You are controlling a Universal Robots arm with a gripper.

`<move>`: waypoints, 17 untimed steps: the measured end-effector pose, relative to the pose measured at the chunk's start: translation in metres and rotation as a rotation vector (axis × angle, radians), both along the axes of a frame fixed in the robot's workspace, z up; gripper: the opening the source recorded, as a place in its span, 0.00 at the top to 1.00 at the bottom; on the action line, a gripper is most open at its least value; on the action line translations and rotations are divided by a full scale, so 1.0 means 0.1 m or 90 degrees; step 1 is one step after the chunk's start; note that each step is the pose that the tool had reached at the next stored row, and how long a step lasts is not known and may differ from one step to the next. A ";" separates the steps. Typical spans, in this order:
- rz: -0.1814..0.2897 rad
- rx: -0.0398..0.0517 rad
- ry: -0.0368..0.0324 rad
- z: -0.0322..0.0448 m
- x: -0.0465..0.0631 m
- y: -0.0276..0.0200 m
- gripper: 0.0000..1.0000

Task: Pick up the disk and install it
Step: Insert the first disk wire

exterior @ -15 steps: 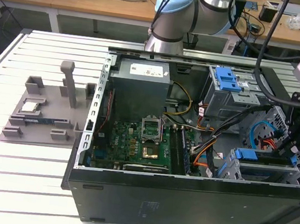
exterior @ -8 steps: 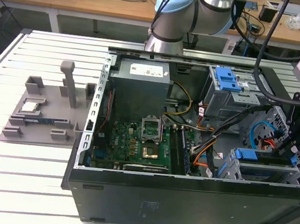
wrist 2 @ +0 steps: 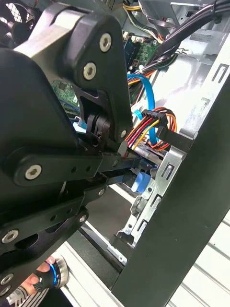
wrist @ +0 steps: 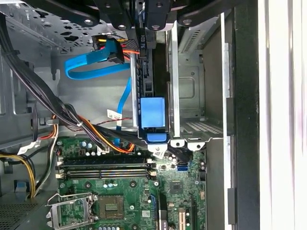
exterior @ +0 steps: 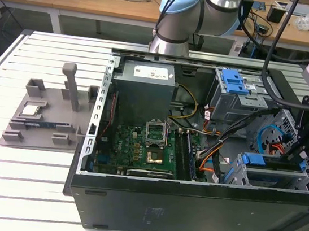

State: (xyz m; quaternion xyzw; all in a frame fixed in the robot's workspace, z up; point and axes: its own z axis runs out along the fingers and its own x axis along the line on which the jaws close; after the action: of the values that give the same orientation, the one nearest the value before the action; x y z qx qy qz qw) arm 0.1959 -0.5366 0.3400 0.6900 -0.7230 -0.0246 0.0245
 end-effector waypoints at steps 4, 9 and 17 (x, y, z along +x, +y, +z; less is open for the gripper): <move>0.000 0.0107 0.0000 0.064 0.00 -0.012 0.83; 0.000 0.0194 0.0005 0.029 0.00 -0.033 0.83; 0.000 0.0212 0.0018 -0.013 0.01 -0.049 0.83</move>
State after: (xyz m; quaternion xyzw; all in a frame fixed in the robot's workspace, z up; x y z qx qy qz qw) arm 0.1965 -0.5415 0.3388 0.6902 -0.7225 -0.0376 0.0140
